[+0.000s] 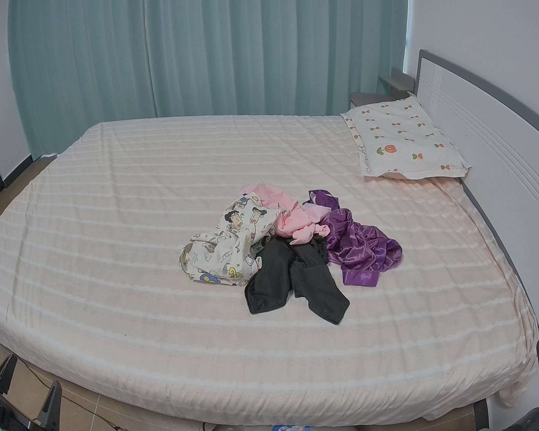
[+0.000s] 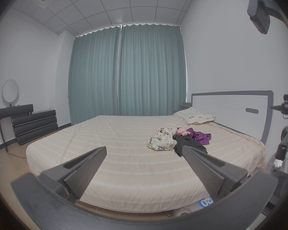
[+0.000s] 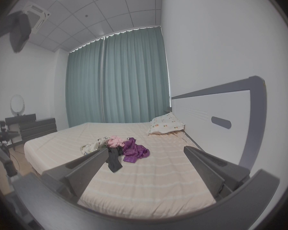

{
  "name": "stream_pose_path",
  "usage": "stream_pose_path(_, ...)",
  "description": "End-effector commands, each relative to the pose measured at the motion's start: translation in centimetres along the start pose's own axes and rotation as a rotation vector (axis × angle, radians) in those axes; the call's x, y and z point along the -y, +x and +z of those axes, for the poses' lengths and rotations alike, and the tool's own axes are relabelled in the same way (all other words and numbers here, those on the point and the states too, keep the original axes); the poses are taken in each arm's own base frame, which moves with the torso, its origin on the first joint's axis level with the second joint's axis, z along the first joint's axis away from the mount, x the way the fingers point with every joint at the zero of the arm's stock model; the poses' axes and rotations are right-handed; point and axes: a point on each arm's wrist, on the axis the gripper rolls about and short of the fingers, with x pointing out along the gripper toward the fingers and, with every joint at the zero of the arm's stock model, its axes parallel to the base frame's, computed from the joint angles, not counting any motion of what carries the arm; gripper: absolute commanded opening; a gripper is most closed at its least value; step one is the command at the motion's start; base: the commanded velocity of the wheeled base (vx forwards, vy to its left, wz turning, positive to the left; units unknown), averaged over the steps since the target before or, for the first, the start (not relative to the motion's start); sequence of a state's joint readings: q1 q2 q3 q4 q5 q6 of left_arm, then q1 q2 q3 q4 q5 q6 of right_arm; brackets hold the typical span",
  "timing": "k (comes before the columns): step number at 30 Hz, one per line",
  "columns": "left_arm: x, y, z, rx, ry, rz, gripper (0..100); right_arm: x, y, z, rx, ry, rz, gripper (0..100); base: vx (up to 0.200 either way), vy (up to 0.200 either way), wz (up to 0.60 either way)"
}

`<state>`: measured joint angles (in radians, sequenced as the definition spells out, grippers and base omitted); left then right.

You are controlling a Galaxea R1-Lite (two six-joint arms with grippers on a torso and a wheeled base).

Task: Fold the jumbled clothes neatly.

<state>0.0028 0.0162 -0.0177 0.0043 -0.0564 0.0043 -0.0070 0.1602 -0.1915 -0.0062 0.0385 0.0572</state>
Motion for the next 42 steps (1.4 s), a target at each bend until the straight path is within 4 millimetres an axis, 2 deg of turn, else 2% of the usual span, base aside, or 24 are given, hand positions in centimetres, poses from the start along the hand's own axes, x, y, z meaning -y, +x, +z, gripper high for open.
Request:
stream_pose_path(1, 0.0, 0.0, -0.5, 0.000, 0.000, 0.000, 100, -0.1, 8.8, 1.7, -0.450, 0.102, 0.054, 100, 0.000, 0.000, 0.00)
stream_pose_path(8, 0.0, 0.0, -0.5, 0.000, 0.000, 0.000, 100, -1.5, 16.7, -0.5, -0.635, 0.161, 0.149, 100, 0.000, 0.000, 0.00)
stream_pose_path(9, 0.0, 0.0, -0.5, 0.000, 0.000, 0.000, 100, -1.5, 16.7, -0.5, -0.635, 0.161, 0.149, 100, 0.000, 0.000, 0.00)
stream_pose_path(10, 0.0, 0.0, -0.5, -0.002, 0.000, 0.000, 100, -2.6, 19.1, -1.4, -0.679, 0.188, 0.174, 100, 0.000, 0.000, 0.00)
stream_pose_path(12, 0.0, 0.0, -0.5, -0.002, 0.000, 0.000, 100, -3.7, 21.6, -2.5, -0.725, 0.227, 0.179, 100, 0.000, 0.000, 0.00)
stream_pose_path(13, 0.0, 0.0, -0.5, -0.002, 0.000, 0.000, 100, -4.0, 22.2, -2.7, -0.732, 0.238, 0.177, 100, 0.000, 0.000, 0.00)
stream_pose_path(14, 0.0, 0.0, -0.5, -0.002, 0.000, 0.000, 100, -5.0, 24.3, -3.6, -0.748, 0.281, 0.170, 100, 0.000, 0.000, 0.00)
stream_pose_path(15, 0.0, 0.0, -0.5, -0.002, 0.000, 0.000, 100, -5.5, 25.4, -4.1, -0.752, 0.302, 0.164, 100, 0.000, 0.000, 0.00)
stream_pose_path(16, 0.0, 0.0, -0.5, -0.002, 0.000, 0.000, 100, -5.5, 25.4, -4.1, -0.752, 0.302, 0.164, 100, 0.000, 0.000, 0.00)
stream_pose_path(17, 0.0, 0.0, -0.5, -0.002, 0.000, 0.000, 100, -6.6, 27.5, -5.1, -0.751, 0.342, 0.149, 100, 0.000, 0.000, 0.00)
stream_pose_path(21, 0.0, 0.0, -0.5, -0.002, 0.000, 0.000, 100, -8.9, 31.4, -7.9, -0.769, 0.365, 0.113, 100, 0.000, 0.000, 0.00)
stream_pose_path(27, 0.0, 0.0, -0.5, -0.002, 0.000, 0.000, 100, -11.0, 34.6, -11.0, -0.791, 0.353, 0.066, 100, 0.000, 0.000, 0.00)
stream_pose_path(29, 0.0, 0.0, -0.5, -0.002, 0.000, 0.000, 100, -12.4, 36.4, -13.2, -0.807, 0.385, 0.042, 100, 0.000, 0.000, 0.00)
stream_pose_path(32, 0.0, 0.0, -0.5, -0.002, 0.000, 0.000, 100, -13.5, 37.6, -14.7, -0.816, 0.422, 0.034, 100, 0.000, 0.000, 0.00)
stream_pose_path(38, 0.0, 0.0, -0.5, -0.002, 0.000, 0.000, 100, -15.3, 39.3, -17.4, -0.835, 0.493, 0.018, 100, 0.000, 0.000, 0.00)
stream_pose_path(42, 0.0, 0.0, -0.5, -0.002, 0.000, 0.000, 100, -15.7, 39.9, -18.8, -0.843, 0.493, 0.015, 100, 0.000, 0.000, 0.00)
